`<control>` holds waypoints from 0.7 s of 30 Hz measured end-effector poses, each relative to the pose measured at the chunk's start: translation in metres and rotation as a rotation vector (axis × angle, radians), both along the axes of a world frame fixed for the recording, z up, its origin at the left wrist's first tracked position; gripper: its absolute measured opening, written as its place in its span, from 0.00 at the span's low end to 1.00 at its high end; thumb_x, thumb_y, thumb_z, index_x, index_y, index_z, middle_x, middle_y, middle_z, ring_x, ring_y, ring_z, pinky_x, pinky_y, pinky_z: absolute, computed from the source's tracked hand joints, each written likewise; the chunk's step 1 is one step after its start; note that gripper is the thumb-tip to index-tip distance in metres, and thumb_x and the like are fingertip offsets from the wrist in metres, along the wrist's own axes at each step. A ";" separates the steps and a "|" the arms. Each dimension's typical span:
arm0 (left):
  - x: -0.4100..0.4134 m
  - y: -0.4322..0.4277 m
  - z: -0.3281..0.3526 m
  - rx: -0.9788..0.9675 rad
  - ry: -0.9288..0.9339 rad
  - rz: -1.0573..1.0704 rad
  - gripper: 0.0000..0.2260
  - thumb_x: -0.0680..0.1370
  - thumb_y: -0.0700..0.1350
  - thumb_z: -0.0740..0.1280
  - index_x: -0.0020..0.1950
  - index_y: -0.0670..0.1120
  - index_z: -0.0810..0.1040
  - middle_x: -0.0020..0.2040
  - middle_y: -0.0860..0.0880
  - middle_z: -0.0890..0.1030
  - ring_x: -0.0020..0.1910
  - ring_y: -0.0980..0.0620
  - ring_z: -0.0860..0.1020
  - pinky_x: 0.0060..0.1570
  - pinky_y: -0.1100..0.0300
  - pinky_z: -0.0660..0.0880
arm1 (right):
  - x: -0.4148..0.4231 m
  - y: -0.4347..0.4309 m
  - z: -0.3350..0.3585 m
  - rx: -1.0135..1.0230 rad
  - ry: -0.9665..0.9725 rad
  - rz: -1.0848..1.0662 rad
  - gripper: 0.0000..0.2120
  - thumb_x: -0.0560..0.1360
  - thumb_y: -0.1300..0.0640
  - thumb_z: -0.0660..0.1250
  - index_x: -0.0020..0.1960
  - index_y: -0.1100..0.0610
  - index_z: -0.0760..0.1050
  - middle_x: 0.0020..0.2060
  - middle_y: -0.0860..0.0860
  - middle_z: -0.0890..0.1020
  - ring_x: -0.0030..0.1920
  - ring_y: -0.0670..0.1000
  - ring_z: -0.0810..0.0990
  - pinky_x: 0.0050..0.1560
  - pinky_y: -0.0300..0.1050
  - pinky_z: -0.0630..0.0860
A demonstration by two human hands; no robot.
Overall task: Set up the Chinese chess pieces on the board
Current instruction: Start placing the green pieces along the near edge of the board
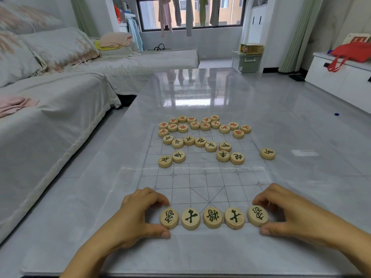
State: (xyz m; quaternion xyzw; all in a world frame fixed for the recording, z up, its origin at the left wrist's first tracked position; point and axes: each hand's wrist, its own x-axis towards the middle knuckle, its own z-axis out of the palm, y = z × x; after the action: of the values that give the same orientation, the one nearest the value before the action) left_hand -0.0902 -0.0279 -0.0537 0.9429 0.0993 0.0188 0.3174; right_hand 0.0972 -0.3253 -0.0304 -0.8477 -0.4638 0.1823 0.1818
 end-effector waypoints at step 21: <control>0.009 0.029 -0.009 0.065 -0.129 0.221 0.15 0.71 0.54 0.70 0.51 0.68 0.68 0.56 0.60 0.70 0.57 0.57 0.70 0.56 0.63 0.67 | 0.095 0.022 -0.015 0.136 -0.243 -0.510 0.26 0.76 0.55 0.64 0.71 0.59 0.61 0.69 0.55 0.63 0.68 0.56 0.65 0.68 0.48 0.63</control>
State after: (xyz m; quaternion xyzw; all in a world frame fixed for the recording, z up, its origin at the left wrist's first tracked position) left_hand -0.0812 0.0009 -0.0624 0.9328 0.1814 0.1175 0.2885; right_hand 0.1925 -0.3036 -0.0456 -0.9384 -0.2653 -0.0039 0.2211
